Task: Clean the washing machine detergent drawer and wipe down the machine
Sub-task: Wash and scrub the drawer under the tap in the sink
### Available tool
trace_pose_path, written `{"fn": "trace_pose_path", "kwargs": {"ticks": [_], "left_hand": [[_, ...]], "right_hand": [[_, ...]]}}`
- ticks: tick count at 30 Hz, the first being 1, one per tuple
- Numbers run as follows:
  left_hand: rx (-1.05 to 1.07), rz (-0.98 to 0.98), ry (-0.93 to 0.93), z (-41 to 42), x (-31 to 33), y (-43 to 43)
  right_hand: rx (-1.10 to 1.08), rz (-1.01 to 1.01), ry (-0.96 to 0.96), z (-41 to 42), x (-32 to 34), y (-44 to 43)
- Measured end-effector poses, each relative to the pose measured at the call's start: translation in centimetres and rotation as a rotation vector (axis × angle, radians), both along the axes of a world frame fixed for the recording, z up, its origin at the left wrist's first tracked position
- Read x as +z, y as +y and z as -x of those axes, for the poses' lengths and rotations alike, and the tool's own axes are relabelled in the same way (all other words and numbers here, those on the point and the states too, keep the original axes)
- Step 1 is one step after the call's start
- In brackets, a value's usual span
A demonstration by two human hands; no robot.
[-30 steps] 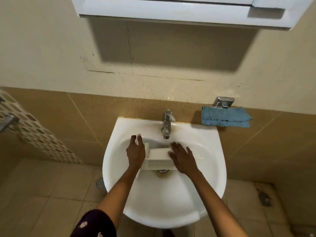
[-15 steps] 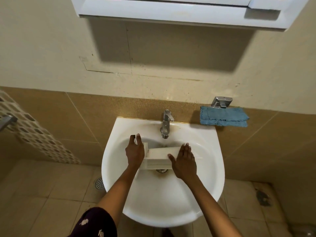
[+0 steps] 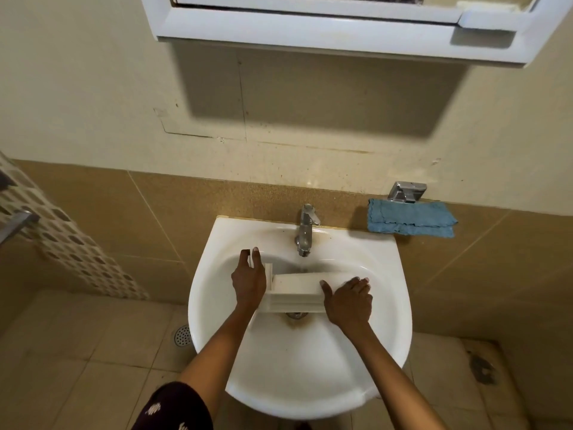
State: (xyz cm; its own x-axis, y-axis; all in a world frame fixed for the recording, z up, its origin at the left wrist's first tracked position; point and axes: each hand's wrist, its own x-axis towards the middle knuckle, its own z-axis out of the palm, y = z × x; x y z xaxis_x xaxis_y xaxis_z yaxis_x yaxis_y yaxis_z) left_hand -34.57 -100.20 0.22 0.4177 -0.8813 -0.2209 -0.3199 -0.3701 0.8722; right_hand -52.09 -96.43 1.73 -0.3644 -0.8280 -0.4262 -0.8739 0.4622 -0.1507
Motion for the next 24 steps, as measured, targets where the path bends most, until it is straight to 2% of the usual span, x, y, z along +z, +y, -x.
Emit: {"fn": "trace_pose_path", "kwargs": {"ticks": [3,5,7,9,11,13,18,21,24], "left_hand": [[0.001,0.077,-0.005,0.2,0.6,1.3],[-0.035,0.187,-0.020,0.5,1.0,3.0],[-0.071,0.265,-0.044,0.5,1.2,4.5],[-0.098,0.281,-0.047,0.1,1.1,5.0],[-0.117,0.264,-0.036,-0.4,0.9,4.8],[-0.131,0.278,-0.029,-0.6,0.7,4.8],[-0.198,0.253,-0.082,-1.1,0.3,5.5],[-0.250,0.153,-0.098,-1.7,1.0,5.0],[-0.271,0.071,-0.052,-1.9,1.8,4.7]], "right_hand": [[-0.032,0.023,-0.038,0.1,0.8,-0.9],[-0.031,0.177,-0.177,0.6,0.9,-1.9],[-0.222,0.321,-0.610,1.2,0.8,-3.4],[-0.465,0.367,-0.994,1.4,1.1,-4.9],[-0.629,0.306,-1.290,1.4,1.3,-6.1],[-0.743,0.220,-1.504,0.9,1.4,-6.6],[-0.950,0.120,-1.697,-1.0,-0.2,-7.6],[-1.031,0.041,-1.658,-2.2,-1.4,-8.5],[-0.998,-0.003,-1.621,-3.3,-1.7,-9.1]]}}
